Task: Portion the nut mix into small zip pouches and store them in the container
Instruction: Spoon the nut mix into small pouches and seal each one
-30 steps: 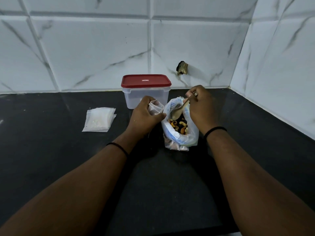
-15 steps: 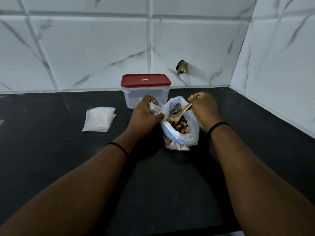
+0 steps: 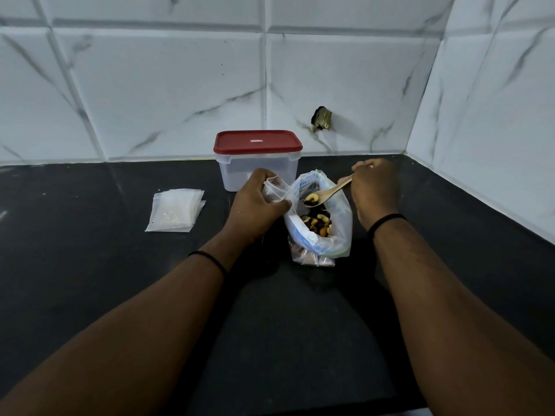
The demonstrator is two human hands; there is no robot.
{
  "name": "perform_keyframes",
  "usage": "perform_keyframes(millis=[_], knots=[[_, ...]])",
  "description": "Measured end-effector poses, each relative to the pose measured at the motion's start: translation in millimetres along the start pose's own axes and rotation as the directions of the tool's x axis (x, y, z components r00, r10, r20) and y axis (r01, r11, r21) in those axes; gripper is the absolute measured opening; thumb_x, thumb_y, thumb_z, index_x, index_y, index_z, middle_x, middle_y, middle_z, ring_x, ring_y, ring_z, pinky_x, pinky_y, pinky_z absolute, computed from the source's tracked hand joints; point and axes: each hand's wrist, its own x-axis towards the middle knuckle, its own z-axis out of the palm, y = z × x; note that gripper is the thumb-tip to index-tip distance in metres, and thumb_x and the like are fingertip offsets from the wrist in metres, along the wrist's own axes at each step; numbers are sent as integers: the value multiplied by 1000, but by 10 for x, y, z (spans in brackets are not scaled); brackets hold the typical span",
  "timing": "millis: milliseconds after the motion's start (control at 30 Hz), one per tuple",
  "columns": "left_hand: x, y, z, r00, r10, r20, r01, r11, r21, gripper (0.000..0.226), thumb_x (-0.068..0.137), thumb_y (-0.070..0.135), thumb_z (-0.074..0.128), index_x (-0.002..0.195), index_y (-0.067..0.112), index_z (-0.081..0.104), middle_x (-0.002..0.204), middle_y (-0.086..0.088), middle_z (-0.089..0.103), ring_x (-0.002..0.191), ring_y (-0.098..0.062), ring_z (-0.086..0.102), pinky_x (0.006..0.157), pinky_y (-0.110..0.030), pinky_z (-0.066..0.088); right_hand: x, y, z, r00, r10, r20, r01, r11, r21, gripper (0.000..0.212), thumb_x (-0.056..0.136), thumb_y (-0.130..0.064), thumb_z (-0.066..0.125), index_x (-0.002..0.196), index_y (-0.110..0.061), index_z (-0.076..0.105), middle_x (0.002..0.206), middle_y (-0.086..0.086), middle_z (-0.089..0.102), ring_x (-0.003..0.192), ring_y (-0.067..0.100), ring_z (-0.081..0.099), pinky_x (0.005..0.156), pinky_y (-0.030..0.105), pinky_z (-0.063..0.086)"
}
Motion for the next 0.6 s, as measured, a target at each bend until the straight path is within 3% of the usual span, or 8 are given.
perform_keyframes(millis=[100, 233, 333, 400, 433, 500, 567, 600], knots=[[1, -14, 3, 1000, 1, 3, -1, 1000, -7, 37, 82, 15, 77, 110, 23, 54, 103, 5, 64, 90, -6, 63, 71, -18, 48, -48, -71, -9, 1000, 3, -25, -1, 999, 52, 24, 90, -17, 46, 72, -20, 61, 68, 3, 73, 67, 20, 73, 70, 31, 56], [21, -51, 12, 1000, 4, 3, -4, 1000, -7, 38, 81, 19, 79, 109, 23, 54, 105, 3, 66, 93, -10, 65, 76, -24, 53, -70, -104, 26, 998, -13, -54, 25, 977, 211, 18, 95, -16, 50, 80, -22, 59, 71, 6, 74, 57, 10, 60, 58, 28, 46], [31, -67, 15, 1000, 13, 3, -13, 1000, -7, 39, 80, 21, 79, 110, 23, 54, 106, 2, 67, 95, -12, 66, 78, -27, 54, -185, -134, 142, 993, -112, -24, 115, 971, 211, 14, 94, -26, 55, 81, -26, 59, 83, 3, 74, 79, 18, 69, 79, 44, 58], [37, -73, 24, 1000, 18, -7, -18, 1000, -6, 39, 80, 22, 80, 110, 22, 54, 105, 3, 68, 93, -11, 66, 75, -24, 52, -320, -170, 189, 964, -251, 86, 231, 953, 196, 14, 96, -27, 54, 84, -28, 60, 91, 2, 74, 85, 18, 70, 81, 47, 58], [40, -74, 28, 1000, 16, -13, -16, 1000, -5, 39, 80, 22, 80, 110, 22, 54, 104, 3, 68, 92, -11, 66, 74, -22, 50, -388, -193, 192, 920, -358, 158, 326, 925, 194, 13, 98, -26, 54, 88, -26, 61, 92, 1, 74, 86, 15, 71, 79, 43, 58], [49, -76, 34, 1000, 14, -24, -14, 1000, -6, 40, 80, 22, 80, 112, 21, 55, 105, 3, 68, 93, -11, 65, 75, -22, 49, -511, -259, 159, 747, -592, 302, 561, 805, 191, 12, 101, -19, 55, 96, -12, 63, 91, 0, 74, 87, 9, 72, 78, 34, 58], [55, -74, 33, 1000, 11, -27, -11, 1000, -11, 41, 81, 21, 79, 114, 20, 54, 107, 3, 66, 95, -11, 64, 76, -22, 50, -556, -301, 122, 592, -722, 358, 698, 681, 221, 13, 100, -15, 57, 98, -5, 65, 92, 1, 73, 92, 10, 71, 83, 34, 58], [54, -69, 30, 1000, 9, -30, -9, 1000, -13, 42, 81, 21, 79, 114, 21, 53, 107, 4, 65, 94, -9, 63, 75, -20, 48, -552, -309, 109, 562, -751, 347, 723, 650, 236, 13, 100, -15, 58, 98, -4, 65, 93, 2, 73, 93, 12, 71, 84, 34, 58]])
